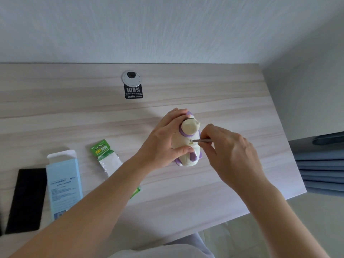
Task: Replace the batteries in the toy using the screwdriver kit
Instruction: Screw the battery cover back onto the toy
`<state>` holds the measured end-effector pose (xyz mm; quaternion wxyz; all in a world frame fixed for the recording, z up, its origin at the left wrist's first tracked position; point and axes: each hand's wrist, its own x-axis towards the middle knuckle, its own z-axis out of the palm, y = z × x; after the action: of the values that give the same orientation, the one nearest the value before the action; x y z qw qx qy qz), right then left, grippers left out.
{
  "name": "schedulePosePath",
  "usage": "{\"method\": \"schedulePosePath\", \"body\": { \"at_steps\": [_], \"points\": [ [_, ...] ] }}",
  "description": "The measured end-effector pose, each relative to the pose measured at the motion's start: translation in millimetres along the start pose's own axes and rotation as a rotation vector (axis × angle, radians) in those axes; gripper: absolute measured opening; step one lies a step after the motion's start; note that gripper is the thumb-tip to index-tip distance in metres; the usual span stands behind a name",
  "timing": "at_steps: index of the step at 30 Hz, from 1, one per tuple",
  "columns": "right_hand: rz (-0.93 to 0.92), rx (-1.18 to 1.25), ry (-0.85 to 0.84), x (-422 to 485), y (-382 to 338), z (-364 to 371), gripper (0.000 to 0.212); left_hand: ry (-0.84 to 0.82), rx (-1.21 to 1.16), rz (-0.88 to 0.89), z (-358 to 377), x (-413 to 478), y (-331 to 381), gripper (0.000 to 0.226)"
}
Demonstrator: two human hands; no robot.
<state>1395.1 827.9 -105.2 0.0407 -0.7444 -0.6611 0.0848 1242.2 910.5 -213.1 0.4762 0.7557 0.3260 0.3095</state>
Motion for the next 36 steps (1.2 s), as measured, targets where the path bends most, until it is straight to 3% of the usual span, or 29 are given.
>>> {"method": "schedulePosePath", "body": {
  "at_steps": [3, 5, 9, 13, 16, 18, 20, 23, 29, 33, 36],
  "points": [
    [0.031, -0.073, 0.085, 1.2, -1.8, 5.6, 0.044, -0.009, 0.001, -0.013, -2.3, -0.1, 0.3, 0.073],
    [0.053, -0.112, 0.078, 4.0, -5.3, 3.9, 0.051, -0.008, 0.005, -0.009, -3.3, -0.5, -0.1, 0.073],
    [-0.028, -0.144, -0.044, 1.5, -4.9, -1.8, 0.015, 0.001, 0.005, 0.0, 0.4, 0.3, 1.1, 0.073],
    [0.013, -0.264, -0.069, 3.8, -12.6, 1.0, 0.048, -0.006, -0.004, -0.007, 1.7, 1.0, 0.7, 0.07],
    [0.076, -0.302, -0.019, 8.0, -17.0, 2.7, 0.056, -0.011, -0.001, -0.014, 0.3, -1.6, -0.7, 0.071],
    [0.07, -0.319, -0.01, 10.4, -15.9, 0.4, 0.048, -0.016, -0.005, -0.016, -0.5, -2.5, -1.1, 0.071],
    [0.086, -0.217, -0.123, 10.6, -14.3, -3.7, 0.034, -0.015, -0.012, -0.01, -0.6, -1.7, -0.2, 0.07],
    [0.028, -0.151, -0.108, 4.4, -12.9, -6.8, 0.012, -0.021, -0.018, -0.008, 1.5, 0.8, 2.8, 0.069],
    [0.095, -0.298, -0.12, 12.2, -19.9, -3.2, 0.027, -0.017, -0.024, -0.033, 0.1, -0.2, 2.3, 0.067],
    [0.287, -0.197, -0.159, 13.3, -24.5, -3.4, 0.054, -0.031, 0.01, -0.051, -4.5, -2.3, 1.8, 0.067],
    [0.363, -0.092, -0.116, 5.4, -23.0, -0.9, 0.057, -0.035, 0.041, -0.08, -7.5, -1.7, 8.3, 0.069]
  ]
}}
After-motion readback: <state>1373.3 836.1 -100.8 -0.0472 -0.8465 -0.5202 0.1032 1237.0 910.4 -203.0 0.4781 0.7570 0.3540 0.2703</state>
